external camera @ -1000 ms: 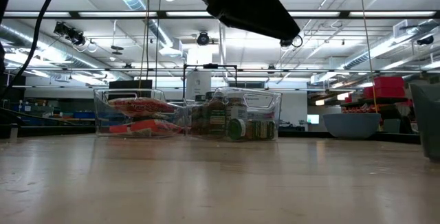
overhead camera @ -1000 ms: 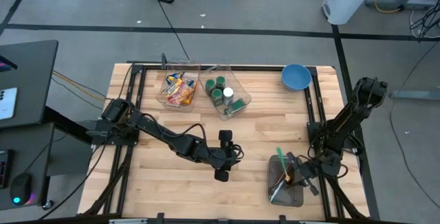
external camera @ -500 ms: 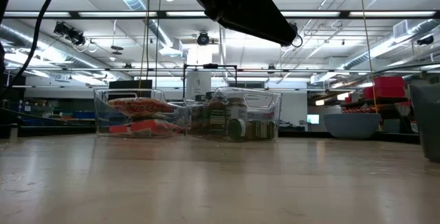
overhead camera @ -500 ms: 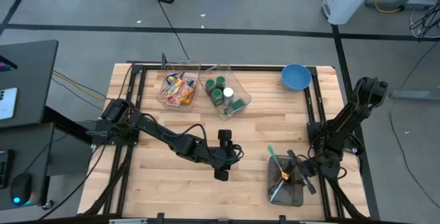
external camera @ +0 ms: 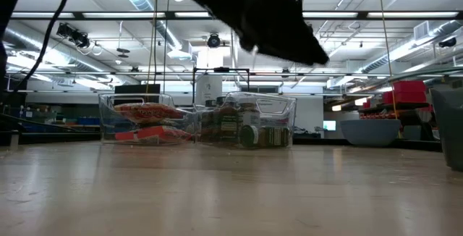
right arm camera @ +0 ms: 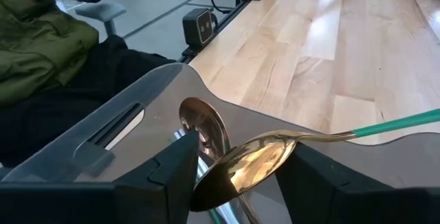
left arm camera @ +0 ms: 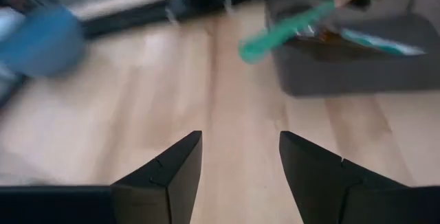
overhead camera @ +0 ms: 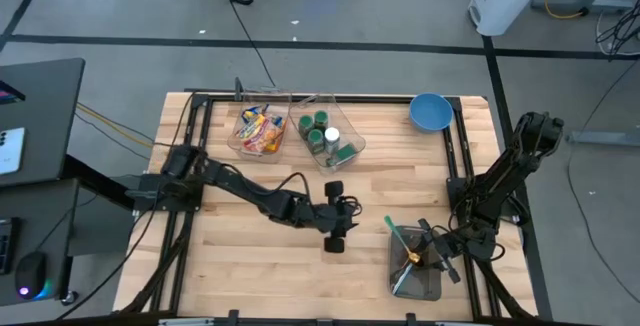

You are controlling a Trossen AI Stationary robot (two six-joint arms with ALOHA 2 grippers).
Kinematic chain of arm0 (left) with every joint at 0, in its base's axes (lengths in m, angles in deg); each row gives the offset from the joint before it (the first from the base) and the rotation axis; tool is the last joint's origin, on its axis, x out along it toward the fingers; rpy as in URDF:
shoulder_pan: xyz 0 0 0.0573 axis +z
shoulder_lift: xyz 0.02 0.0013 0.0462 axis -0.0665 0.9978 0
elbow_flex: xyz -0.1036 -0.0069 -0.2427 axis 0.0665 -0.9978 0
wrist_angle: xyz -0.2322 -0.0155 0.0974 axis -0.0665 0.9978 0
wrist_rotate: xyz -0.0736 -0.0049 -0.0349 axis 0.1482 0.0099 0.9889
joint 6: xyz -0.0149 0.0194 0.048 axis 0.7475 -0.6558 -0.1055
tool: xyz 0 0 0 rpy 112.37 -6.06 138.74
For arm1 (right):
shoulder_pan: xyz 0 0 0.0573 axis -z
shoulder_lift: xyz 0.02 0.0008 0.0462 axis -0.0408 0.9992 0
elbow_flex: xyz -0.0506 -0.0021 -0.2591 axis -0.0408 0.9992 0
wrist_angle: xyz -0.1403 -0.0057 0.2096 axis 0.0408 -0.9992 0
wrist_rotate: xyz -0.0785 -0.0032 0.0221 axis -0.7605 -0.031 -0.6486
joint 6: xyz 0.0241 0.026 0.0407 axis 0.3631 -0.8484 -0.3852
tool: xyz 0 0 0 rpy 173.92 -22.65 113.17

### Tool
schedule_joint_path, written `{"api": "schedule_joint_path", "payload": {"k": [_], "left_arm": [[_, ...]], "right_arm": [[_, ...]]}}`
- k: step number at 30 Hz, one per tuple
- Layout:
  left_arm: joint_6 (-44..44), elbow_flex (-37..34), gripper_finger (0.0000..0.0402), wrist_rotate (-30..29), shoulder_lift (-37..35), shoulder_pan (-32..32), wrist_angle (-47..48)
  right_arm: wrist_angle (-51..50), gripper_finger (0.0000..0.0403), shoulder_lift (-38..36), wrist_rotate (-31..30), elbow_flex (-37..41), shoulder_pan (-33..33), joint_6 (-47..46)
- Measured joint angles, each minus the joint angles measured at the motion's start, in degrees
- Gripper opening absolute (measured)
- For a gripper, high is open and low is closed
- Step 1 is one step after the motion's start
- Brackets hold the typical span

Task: Pick & Place Food Item
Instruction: Put the green spoon into the gray bin

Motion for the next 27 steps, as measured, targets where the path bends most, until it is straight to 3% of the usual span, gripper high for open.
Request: {"api": "schedule_joint_path", "payload": {"k": [2,9,13,22,27], "left_arm": [[1.57,-0.02,0.0203,3.36,2.45,1.07,-1.78],[3.65,-0.07,0.0203,4.63,6.68,3.89,-10.99],[4.78,0.03,0.0203,9.44,7.86,5.65,-17.34],[10.31,0.86,0.0203,10.66,10.03,7.86,-17.33],[11.13,6.26,0.0203,12.71,15.52,8.07,-17.06]], "right_arm": [[0.11,0.0190,0.04,-0.17,0.02,-0.01,-0.08],[0.35,0.0190,0.04,-0.19,0.07,-0.01,0.09],[0.39,0.0190,0.06,-0.18,0.11,0.14,0.20],[0.81,0.0190,0.10,-0.34,0.15,0.14,0.53],[0.85,0.0190,0.10,-0.41,0.15,0.14,0.58]]}}
